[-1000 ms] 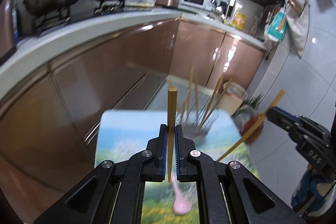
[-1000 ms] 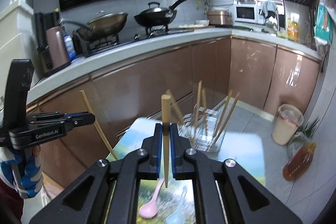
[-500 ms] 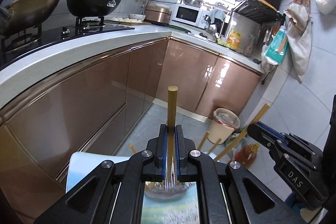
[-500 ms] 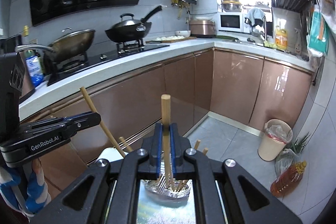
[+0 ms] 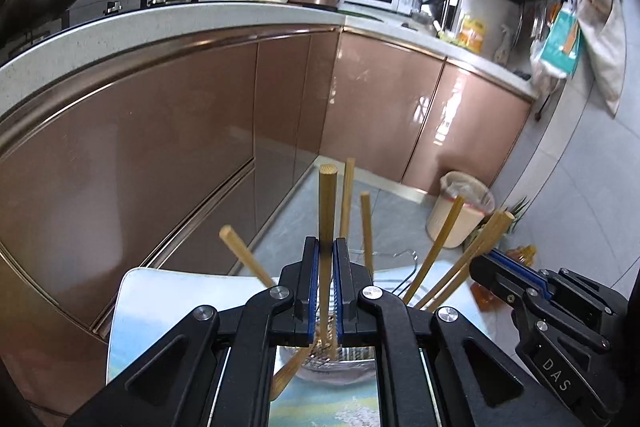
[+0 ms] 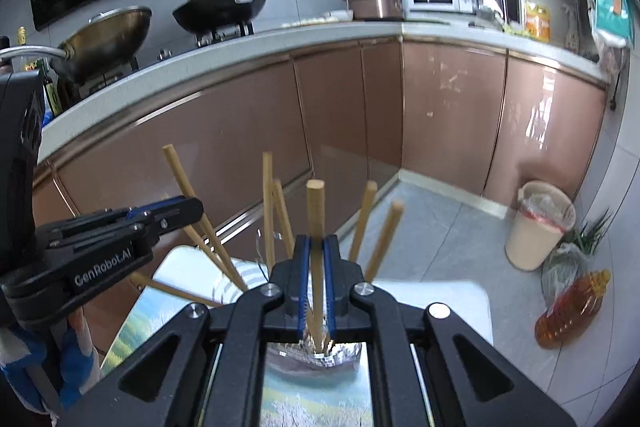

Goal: Organize utensils
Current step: 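Lower both chopsticks into the wire holder and open both grippers, then withdraw both open tools from the wire holder back over the table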

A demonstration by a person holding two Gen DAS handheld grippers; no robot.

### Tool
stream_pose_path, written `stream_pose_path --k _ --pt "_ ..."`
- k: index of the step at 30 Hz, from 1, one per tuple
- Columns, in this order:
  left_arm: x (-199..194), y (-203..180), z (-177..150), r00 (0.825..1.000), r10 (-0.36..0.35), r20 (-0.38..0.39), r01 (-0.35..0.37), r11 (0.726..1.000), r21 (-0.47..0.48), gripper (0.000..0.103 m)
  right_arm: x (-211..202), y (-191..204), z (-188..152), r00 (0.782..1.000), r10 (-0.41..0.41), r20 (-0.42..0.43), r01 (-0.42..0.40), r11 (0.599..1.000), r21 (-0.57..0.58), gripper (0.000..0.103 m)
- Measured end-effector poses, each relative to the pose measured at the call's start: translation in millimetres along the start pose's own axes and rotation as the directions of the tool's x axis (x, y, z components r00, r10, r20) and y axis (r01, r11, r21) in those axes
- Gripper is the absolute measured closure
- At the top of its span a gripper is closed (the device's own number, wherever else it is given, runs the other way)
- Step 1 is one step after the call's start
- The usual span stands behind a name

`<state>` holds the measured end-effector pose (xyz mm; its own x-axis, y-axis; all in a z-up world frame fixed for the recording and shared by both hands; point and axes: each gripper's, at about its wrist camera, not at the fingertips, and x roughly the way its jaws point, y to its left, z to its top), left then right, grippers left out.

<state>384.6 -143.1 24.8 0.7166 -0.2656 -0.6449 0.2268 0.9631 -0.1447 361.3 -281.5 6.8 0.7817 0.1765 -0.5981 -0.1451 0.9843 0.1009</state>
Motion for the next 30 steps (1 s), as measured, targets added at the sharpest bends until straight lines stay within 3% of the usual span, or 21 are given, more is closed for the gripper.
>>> stream_pose_path --k 6,10,15,19,30 --pt "-6.2 -1.7 -8.6 0.999 0.036 -0.011 -0.036 0.999 0.025 0.094 -4.3 -8.0 -14.2 1.000 -0.002 -0.021 0.003 0.999 0.034 0.095" --pt "-19.3 -2.0 -11.3 0.999 0.045 0.003 -0.045 0.999 0.025 0.068 -14.7 -9.7 -18.5 1.000 -0.005 -0.019 0.006 0.999 0.048 0.095" --pt "-45.8 0.9 -15.7 0.998 0.047 0.033 -0.048 0.998 0.032 0.062 -36.9 -3.8 -21.6 1.000 -0.012 -0.002 0.012 0.999 0.048 0.095" --pt "-73.7 8.7 -24.2 0.997 0.048 0.063 -0.049 0.999 0.016 0.051 -57.4 2.8 -26.9 1.000 -0.013 0.006 0.012 0.999 0.045 0.095" --pt "-138.7 30.1 -63.6 0.995 0.071 0.072 -0.071 0.997 0.003 0.050 -107.6 27.6 -57.3 1.000 -0.015 0.005 0.015 0.999 0.037 0.094"
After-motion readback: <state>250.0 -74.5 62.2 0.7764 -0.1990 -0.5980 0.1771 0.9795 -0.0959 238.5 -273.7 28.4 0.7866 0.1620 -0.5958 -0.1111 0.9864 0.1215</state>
